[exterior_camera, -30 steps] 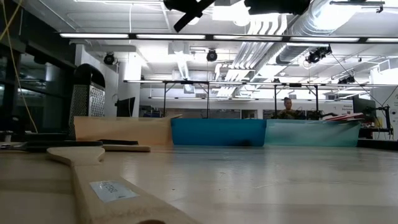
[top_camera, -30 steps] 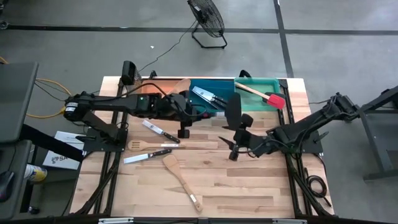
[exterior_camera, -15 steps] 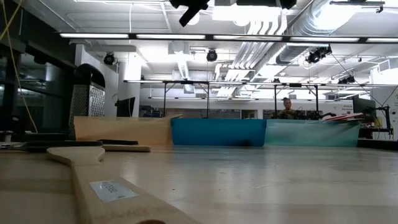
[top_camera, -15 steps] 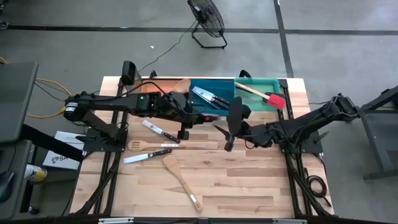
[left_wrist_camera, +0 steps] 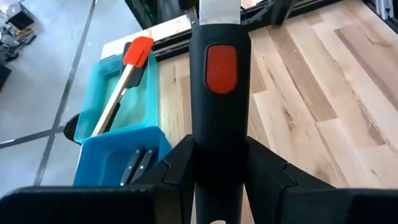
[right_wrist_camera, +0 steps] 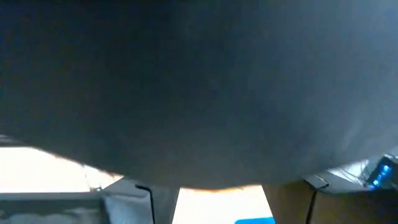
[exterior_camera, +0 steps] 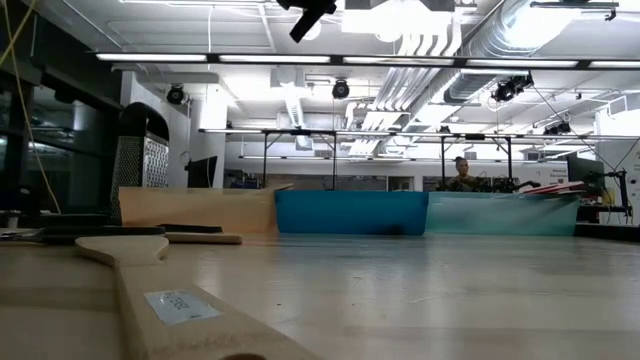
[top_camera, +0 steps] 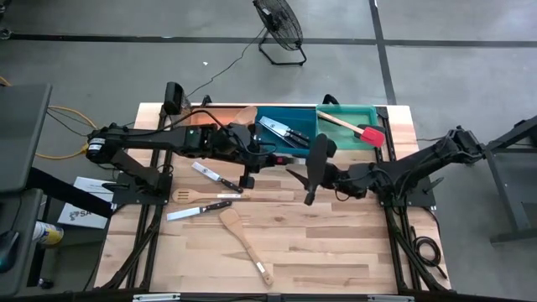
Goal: Pick & Place Kitchen Items
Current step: Put black spatula into the green bin
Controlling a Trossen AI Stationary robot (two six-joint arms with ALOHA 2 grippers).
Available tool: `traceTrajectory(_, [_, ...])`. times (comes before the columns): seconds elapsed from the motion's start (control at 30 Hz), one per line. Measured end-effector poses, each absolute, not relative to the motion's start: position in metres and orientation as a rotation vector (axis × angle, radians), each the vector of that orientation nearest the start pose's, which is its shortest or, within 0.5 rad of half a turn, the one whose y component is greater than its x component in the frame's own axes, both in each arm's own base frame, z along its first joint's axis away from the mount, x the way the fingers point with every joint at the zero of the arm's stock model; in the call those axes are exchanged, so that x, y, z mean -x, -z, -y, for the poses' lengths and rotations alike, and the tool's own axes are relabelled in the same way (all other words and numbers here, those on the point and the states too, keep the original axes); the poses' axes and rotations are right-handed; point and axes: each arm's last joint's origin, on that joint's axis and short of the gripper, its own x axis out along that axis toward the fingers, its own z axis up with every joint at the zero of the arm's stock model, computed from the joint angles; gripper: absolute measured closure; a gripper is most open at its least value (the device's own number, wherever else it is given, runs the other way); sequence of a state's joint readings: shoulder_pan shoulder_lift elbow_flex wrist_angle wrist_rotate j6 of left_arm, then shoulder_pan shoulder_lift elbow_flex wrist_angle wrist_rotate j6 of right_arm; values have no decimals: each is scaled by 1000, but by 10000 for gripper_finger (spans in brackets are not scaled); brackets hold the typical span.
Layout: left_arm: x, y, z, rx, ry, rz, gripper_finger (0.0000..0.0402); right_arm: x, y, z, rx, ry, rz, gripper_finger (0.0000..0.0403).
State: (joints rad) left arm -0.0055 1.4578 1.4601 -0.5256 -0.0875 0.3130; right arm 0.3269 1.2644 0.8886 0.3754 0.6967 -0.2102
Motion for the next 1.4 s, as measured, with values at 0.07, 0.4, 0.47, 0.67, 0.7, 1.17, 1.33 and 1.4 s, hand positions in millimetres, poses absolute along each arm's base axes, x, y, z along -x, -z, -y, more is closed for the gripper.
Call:
traceTrajectory(0.07, [-319, -378, -1, -332, -5, -534, 304, -271, -322, -73, 208, 370, -33, 211])
traceTrajectory(0.4, [-306, -374, -18, -386, -238, -669, 304, -245, -324, -87, 188, 470, -112, 211])
traceTrajectory(0.47, [-304, -373, -25, -380, -300, -694, 304, -237, -326, -91, 163, 479, -118, 211])
traceTrajectory(0.67, [-300, -371, -34, -443, -518, -759, 304, -216, -327, -102, 113, 540, -127, 211])
traceTrajectory(0.7, [-299, -371, -34, -458, -538, -770, 304, -213, -329, -104, 105, 544, -116, 211])
traceTrajectory(1.17, [-318, -351, -11, -725, -533, -882, 304, -235, -349, -108, 474, 456, -133, 211])
traceTrajectory(1.33, [-330, -338, -12, -735, -533, -917, 304, -260, -354, -109, 590, 515, -227, 211])
traceTrajectory(1.4, [-333, -333, -11, -725, -526, -926, 304, -270, -354, -111, 633, 529, -276, 211])
